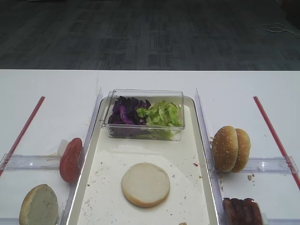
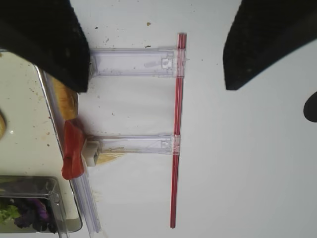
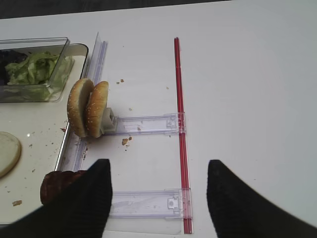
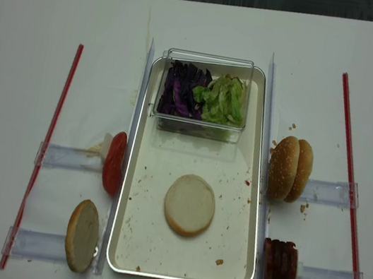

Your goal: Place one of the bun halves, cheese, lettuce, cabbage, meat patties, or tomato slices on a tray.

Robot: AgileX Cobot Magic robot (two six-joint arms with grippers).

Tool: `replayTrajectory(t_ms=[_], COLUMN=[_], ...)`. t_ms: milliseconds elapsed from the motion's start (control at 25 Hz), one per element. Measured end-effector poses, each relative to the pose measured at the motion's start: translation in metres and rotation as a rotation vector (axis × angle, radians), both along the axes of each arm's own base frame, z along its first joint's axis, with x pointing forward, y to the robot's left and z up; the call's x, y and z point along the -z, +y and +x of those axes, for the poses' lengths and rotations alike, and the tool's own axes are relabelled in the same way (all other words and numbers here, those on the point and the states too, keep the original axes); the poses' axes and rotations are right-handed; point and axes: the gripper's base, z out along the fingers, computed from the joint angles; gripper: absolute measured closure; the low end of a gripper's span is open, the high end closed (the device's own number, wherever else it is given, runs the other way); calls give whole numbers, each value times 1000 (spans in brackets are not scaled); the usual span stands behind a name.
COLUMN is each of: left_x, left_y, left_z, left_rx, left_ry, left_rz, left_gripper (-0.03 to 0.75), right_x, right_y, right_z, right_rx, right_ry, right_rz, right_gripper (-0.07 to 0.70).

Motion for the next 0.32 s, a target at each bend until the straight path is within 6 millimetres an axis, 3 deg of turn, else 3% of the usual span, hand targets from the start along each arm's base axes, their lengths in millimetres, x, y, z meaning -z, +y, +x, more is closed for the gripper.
replayTrajectory(t_ms=[320], left_x=[0], left_y=[0], left_z=[0], left_rx=[1], left_ry=[0], left_rz=[-1], left_gripper=[170], right_x=[0], right_y=[0], right_z=[0], right_rx=[0], right_ry=[0], right_rz=[0], right_gripper=[167])
